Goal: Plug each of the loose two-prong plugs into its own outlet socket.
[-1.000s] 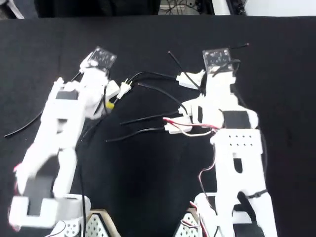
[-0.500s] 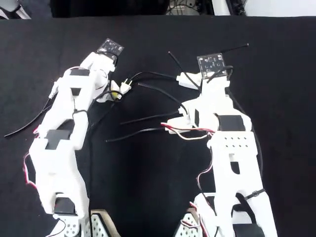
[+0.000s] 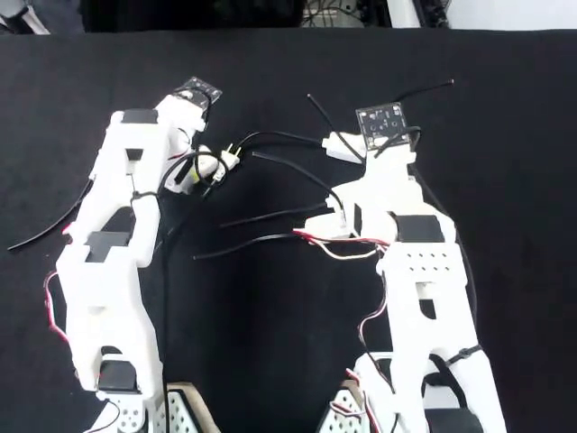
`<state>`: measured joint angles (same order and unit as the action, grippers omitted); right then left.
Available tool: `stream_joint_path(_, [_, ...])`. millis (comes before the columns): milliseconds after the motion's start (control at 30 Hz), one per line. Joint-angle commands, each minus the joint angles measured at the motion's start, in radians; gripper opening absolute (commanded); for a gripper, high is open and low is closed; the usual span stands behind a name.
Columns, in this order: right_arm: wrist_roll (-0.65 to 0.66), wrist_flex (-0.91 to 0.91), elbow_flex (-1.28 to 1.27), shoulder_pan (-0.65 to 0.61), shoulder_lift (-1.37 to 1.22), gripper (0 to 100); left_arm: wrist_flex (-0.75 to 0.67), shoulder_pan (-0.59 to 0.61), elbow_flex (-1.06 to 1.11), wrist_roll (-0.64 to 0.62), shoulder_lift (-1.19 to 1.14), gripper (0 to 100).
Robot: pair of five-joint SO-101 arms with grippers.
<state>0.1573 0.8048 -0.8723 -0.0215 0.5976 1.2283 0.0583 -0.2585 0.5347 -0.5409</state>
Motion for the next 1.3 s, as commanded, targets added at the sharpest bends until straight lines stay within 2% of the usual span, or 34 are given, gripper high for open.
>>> stream_joint_path(0, [0.008,-0.018,0.002,-0.014,-0.001,1.5,0.086,0.002,-0.085,0.002,0.020,5])
stream_joint_path(300, [0.008,-0.018,0.002,-0.014,0.001,1.5,0.196,-0.001,-0.110,0.008,0.035,3])
stream_joint_path(467, [0.008,-0.014,0.002,-0.014,0.001,1.5,0.124,0.008,-0.108,0.002,0.083,4])
stream_joint_path(533, [0.008,-0.012,0.002,-0.014,0.002,1.5,0.078,-0.001,-0.111,-0.025,0.094,7])
stream_joint_path(633, [0.008,-0.012,0.002,-0.014,0.001,1.5,0.008,-0.007,-0.165,-0.135,0.098,16])
stream_joint_path(700, [0.008,-0.012,0.002,-0.014,0.001,1.5,-0.029,-0.010,-0.196,-0.140,0.080,22])
stream_joint_path(867, [0.008,-0.011,0.001,-0.014,0.001,1.5,-0.114,-0.007,-0.292,-0.141,-0.041,29])
stream_joint_path(1100, [0.008,-0.012,0.001,-0.014,0.001,1.5,-0.114,0.012,-0.541,-0.141,-0.336,29])
stream_joint_path(1267, [0.008,-0.015,0.001,-0.014,0.001,1.5,0.012,0.027,-0.753,-0.117,-0.502,29])
